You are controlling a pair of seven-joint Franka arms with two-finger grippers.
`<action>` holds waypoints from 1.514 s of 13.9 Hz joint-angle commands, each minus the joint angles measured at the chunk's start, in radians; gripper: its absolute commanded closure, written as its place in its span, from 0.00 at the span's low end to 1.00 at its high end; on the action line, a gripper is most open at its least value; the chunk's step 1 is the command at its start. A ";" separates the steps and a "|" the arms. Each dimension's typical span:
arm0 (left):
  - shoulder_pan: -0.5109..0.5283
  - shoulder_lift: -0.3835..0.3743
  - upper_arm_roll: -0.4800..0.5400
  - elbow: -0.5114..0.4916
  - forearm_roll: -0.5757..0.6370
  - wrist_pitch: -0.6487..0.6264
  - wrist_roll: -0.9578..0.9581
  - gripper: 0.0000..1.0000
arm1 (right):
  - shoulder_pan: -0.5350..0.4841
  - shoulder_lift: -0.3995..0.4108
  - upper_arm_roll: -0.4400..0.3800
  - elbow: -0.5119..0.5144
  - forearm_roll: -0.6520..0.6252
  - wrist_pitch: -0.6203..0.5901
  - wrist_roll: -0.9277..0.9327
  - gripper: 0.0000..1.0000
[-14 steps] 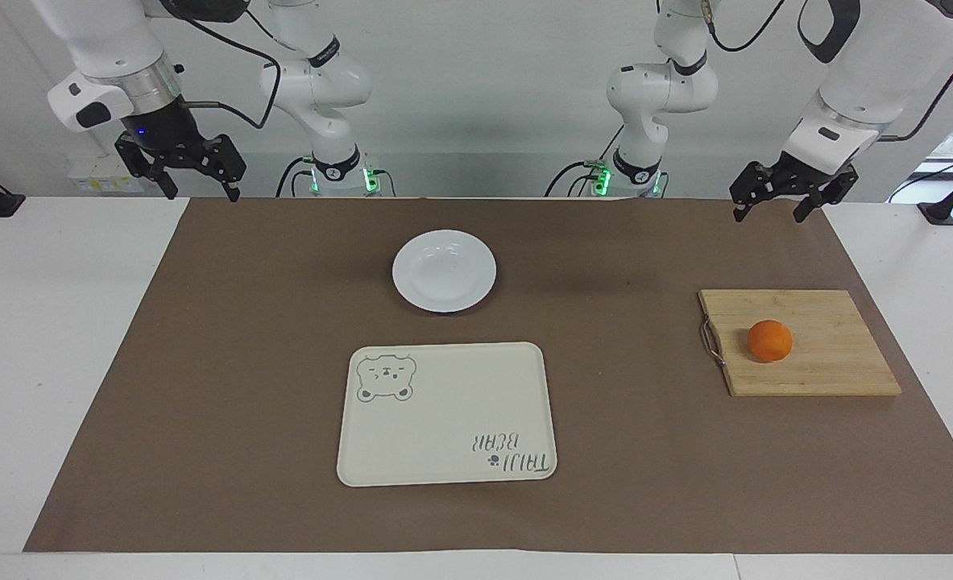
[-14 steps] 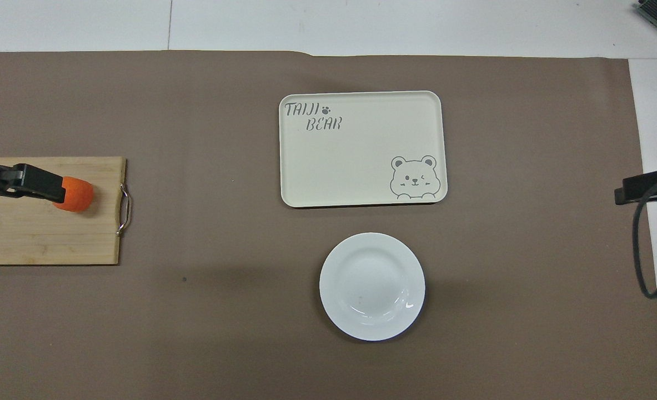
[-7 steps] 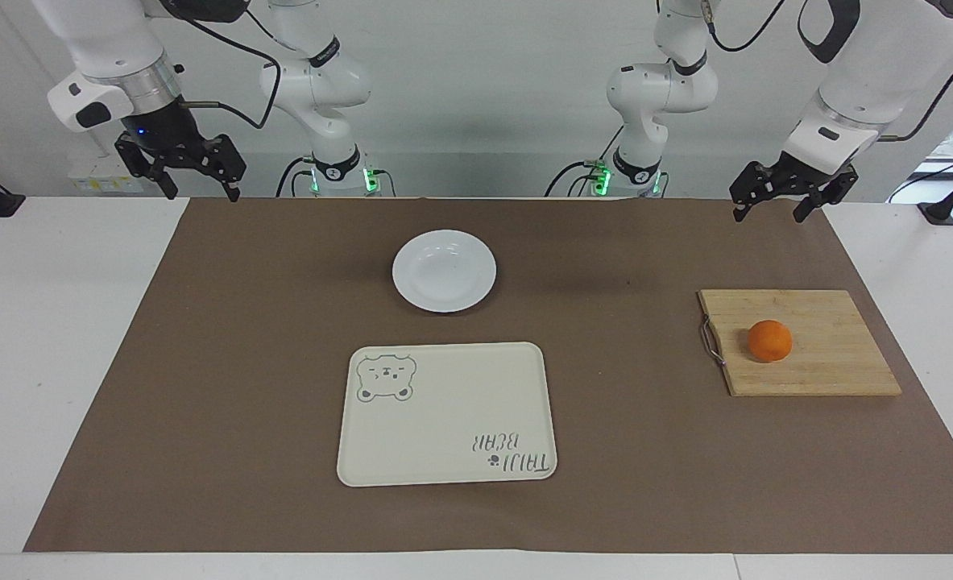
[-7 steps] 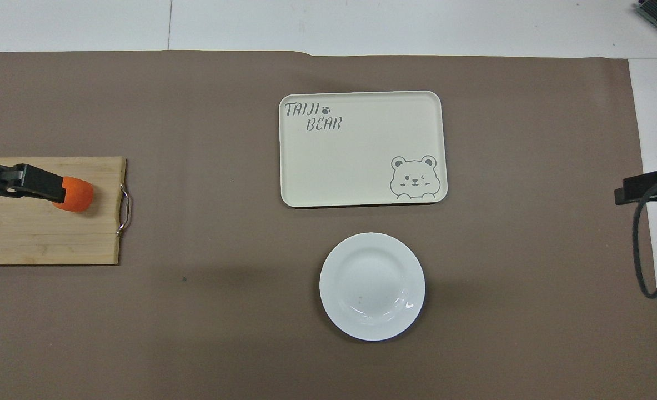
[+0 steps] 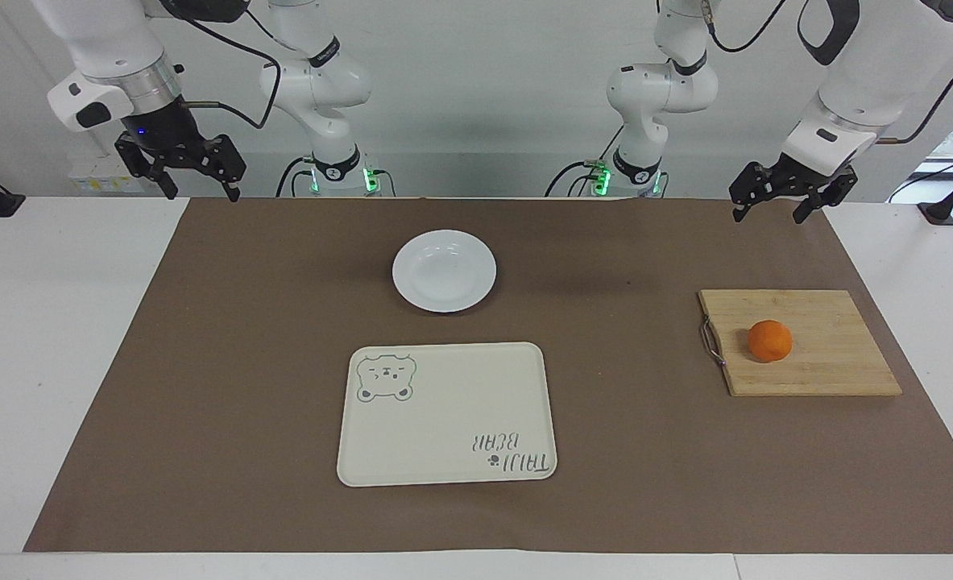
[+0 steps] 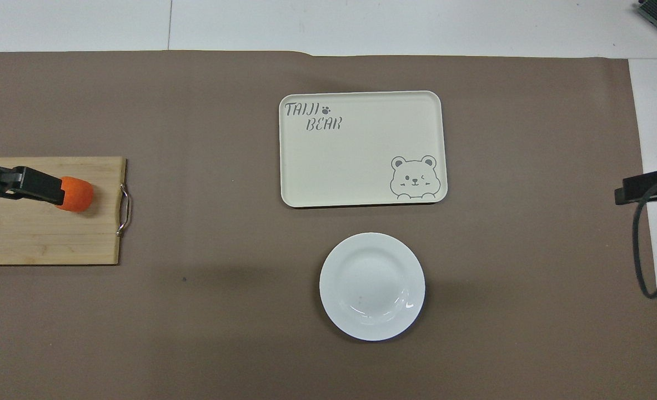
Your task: Place orange and plate with both arms
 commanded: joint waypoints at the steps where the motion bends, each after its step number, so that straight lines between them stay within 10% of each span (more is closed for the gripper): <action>1: 0.023 -0.028 -0.004 -0.037 -0.015 0.016 0.052 0.00 | -0.008 -0.001 0.004 0.008 0.000 -0.015 -0.017 0.00; 21: 0.210 0.035 -0.004 -0.100 -0.015 0.195 0.326 0.00 | -0.008 -0.001 0.004 0.008 0.000 -0.015 -0.015 0.00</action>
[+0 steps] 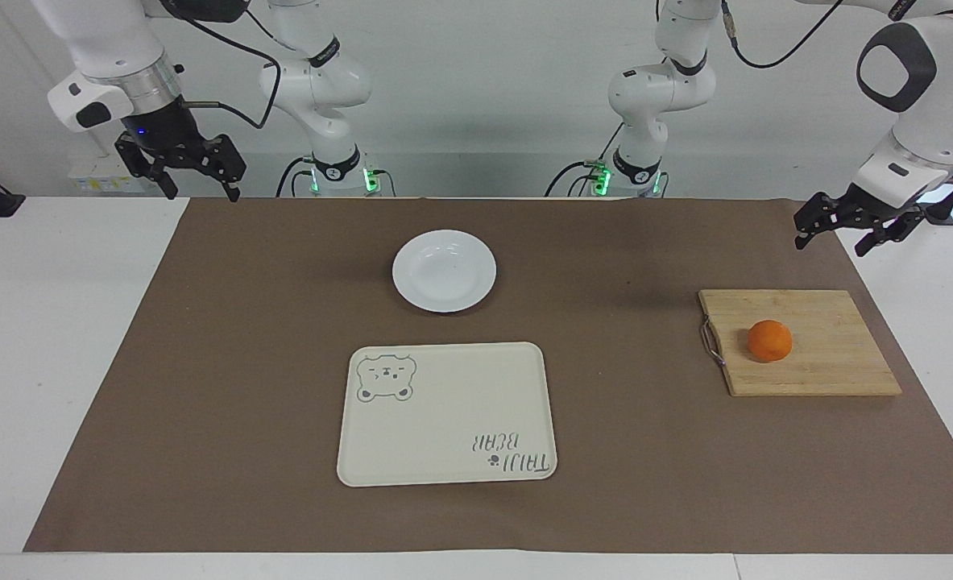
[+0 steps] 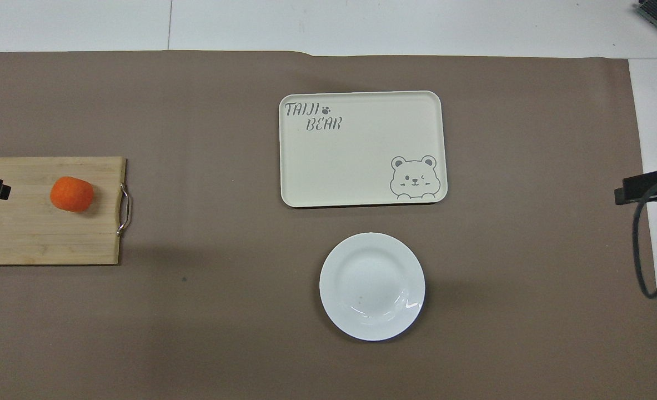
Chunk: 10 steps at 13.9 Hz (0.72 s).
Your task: Place orange and plate with both arms
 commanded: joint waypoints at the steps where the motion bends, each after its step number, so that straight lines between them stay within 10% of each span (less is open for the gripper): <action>1: 0.018 0.010 -0.007 -0.014 -0.015 0.041 0.037 0.00 | -0.008 -0.001 0.004 0.008 0.000 -0.015 -0.017 0.00; 10: 0.041 0.116 -0.007 -0.197 -0.015 0.288 0.071 0.00 | -0.008 -0.001 0.004 0.008 0.000 -0.014 -0.017 0.00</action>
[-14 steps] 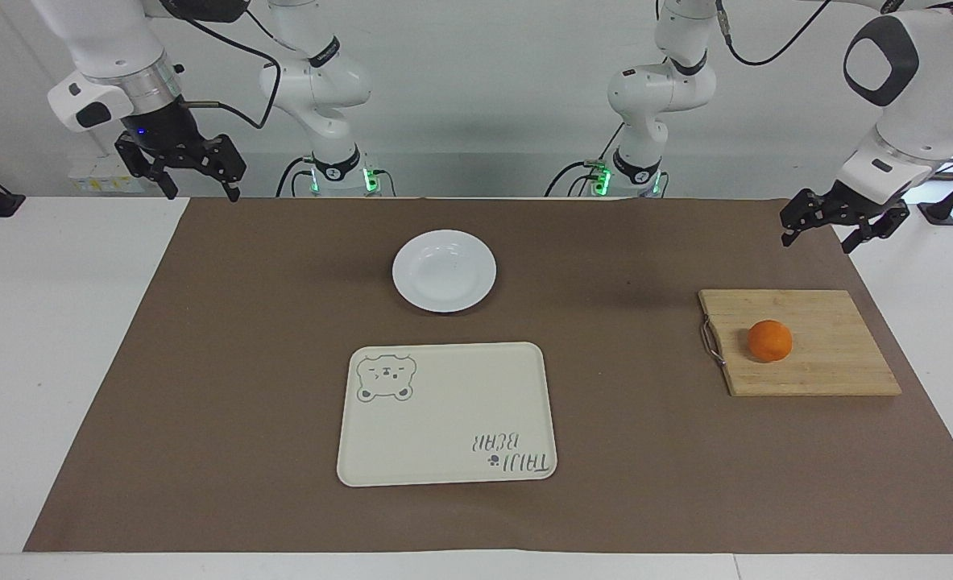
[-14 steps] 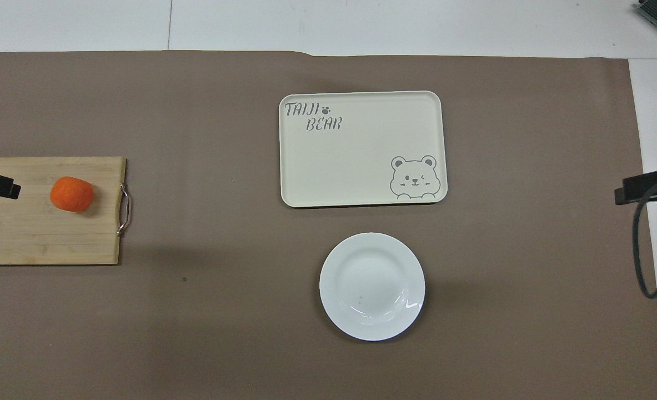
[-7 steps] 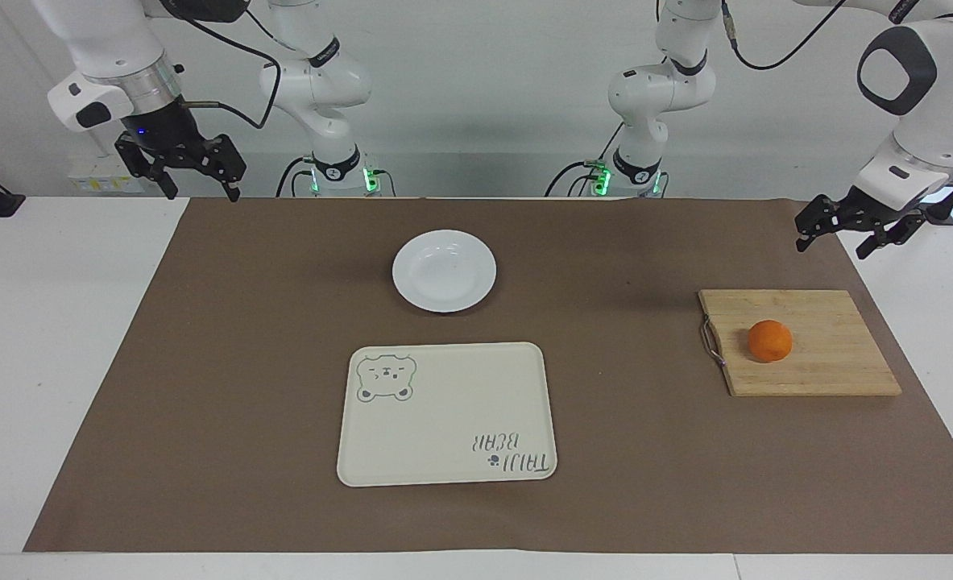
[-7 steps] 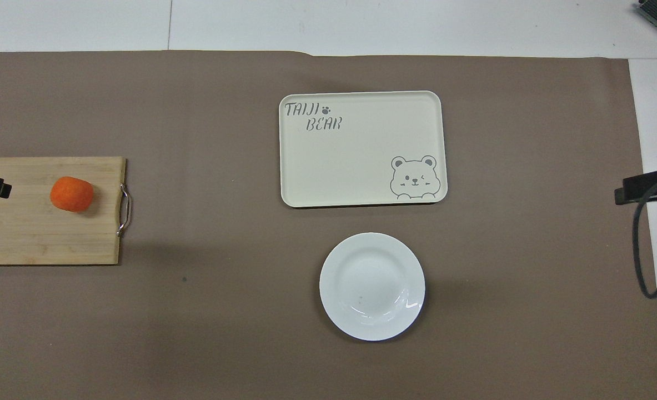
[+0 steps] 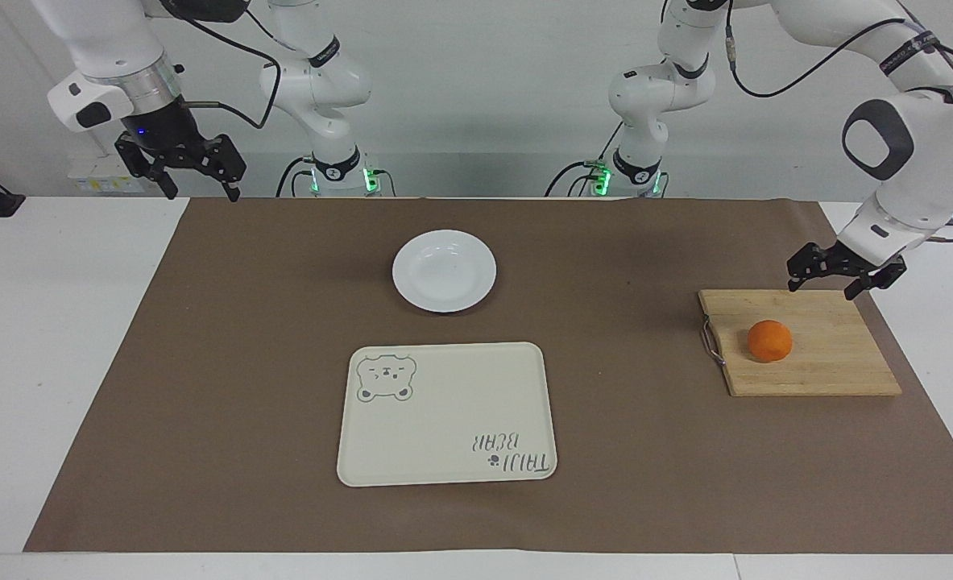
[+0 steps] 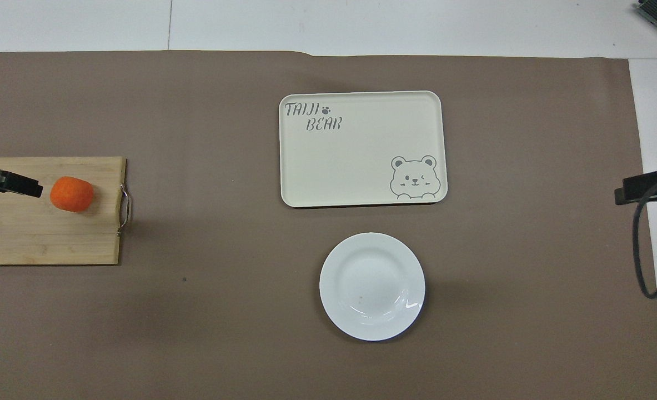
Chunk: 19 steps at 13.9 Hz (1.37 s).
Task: Place orange and plate with both arms
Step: 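Lower the left gripper onto the orange ball and grasp it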
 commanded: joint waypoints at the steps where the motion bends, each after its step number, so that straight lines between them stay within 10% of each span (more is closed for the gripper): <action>1: 0.008 0.011 -0.005 -0.075 -0.016 0.079 0.011 0.00 | -0.008 -0.001 0.004 0.008 0.000 -0.014 -0.015 0.00; 16: -0.006 0.122 -0.005 -0.242 -0.070 0.418 0.001 0.00 | -0.008 -0.001 0.004 0.008 0.000 -0.014 -0.015 0.00; 18: 0.001 0.122 -0.005 -0.239 -0.072 0.412 0.000 0.88 | -0.008 -0.001 0.004 0.008 0.000 -0.015 -0.015 0.00; 19: 0.003 0.122 -0.005 -0.233 -0.072 0.403 -0.002 1.00 | -0.008 -0.001 0.004 0.008 0.000 -0.015 -0.015 0.00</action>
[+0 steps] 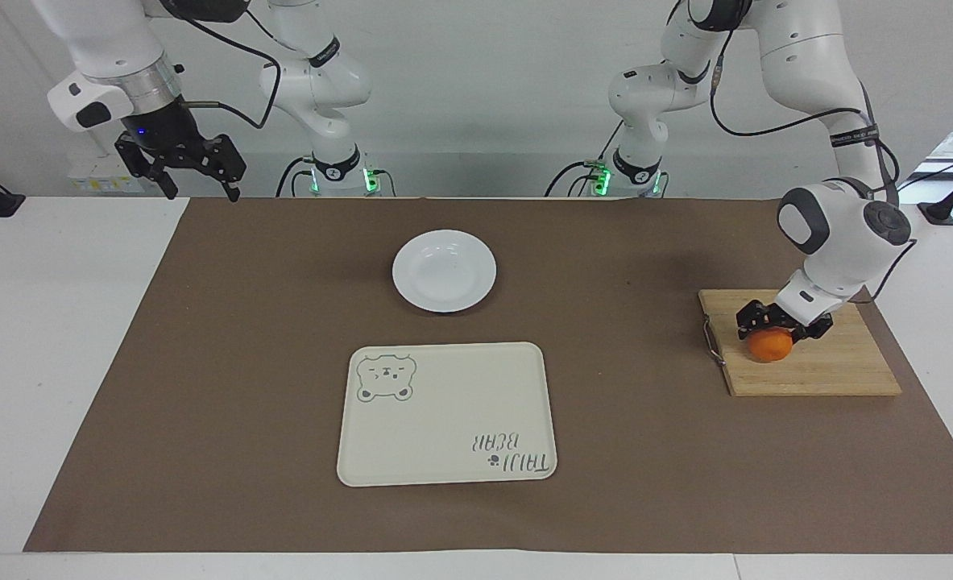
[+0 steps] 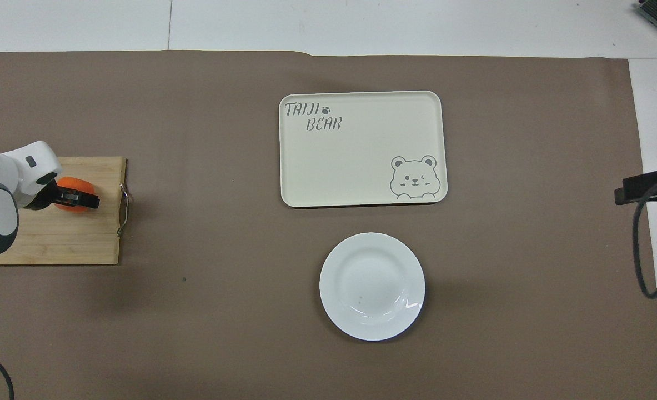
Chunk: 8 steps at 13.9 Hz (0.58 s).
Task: Place orange and plate with both arms
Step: 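Lower the left gripper onto the orange ball and grasp it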
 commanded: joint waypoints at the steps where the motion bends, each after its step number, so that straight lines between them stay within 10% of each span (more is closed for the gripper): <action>1: 0.004 -0.008 0.002 -0.005 -0.016 0.007 0.000 1.00 | -0.008 -0.001 0.004 0.008 0.000 -0.015 -0.017 0.00; 8: -0.008 -0.082 -0.006 0.076 -0.016 -0.132 -0.072 1.00 | -0.008 -0.001 0.004 0.008 0.000 -0.015 -0.017 0.00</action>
